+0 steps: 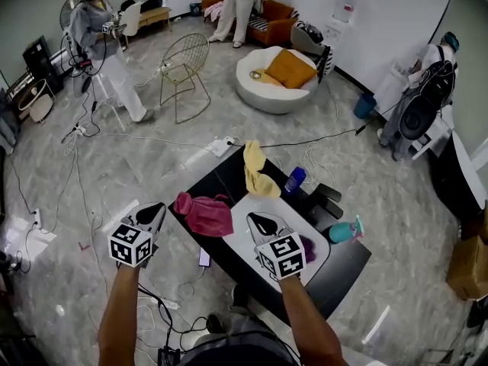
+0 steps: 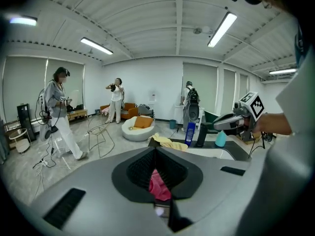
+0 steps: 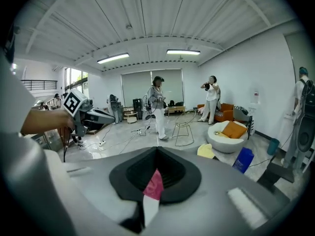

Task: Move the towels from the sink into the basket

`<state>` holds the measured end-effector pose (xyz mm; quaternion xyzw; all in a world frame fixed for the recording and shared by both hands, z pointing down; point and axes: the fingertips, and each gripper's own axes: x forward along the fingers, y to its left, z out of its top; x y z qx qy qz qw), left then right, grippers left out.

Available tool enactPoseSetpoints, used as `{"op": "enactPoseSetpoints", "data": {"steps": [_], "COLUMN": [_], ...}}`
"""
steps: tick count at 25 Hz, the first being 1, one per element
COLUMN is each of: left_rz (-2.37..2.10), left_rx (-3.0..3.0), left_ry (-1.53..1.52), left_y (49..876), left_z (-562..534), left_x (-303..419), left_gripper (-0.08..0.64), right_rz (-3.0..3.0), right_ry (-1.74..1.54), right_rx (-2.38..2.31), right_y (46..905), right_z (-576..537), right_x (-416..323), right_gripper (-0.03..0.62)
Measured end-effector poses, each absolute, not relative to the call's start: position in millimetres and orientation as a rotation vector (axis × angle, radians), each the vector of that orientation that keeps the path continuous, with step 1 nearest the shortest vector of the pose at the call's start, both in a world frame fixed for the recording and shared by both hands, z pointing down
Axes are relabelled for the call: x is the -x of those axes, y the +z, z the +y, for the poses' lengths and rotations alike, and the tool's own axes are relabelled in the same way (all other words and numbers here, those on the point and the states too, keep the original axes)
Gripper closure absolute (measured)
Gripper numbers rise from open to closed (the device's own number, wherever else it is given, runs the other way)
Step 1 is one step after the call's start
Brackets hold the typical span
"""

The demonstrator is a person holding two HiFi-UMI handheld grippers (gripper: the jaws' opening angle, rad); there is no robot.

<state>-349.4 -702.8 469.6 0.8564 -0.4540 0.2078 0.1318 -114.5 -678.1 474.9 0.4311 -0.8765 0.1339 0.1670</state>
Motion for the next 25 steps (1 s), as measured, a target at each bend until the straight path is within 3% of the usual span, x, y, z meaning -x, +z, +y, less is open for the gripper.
{"op": "enactPoseSetpoints", "data": {"steps": [12,25], "left_rz": [-1.231,-1.236], "left_rx": [-2.318,-2.141], "left_ry": [0.735,0.849], "left_y": [594,698], "left_z": [-757,-781], "left_x": [348,360], "left_gripper": [0.483,0.351], "right_rz": [-2.443,-2.409], "right_ry": [0.648,1.004], "right_rx": [-1.108,-0.969], "right_y": [596,708], "right_z": [-723,-737], "right_x": [128,152], "right_gripper": [0.570,0.393]}}
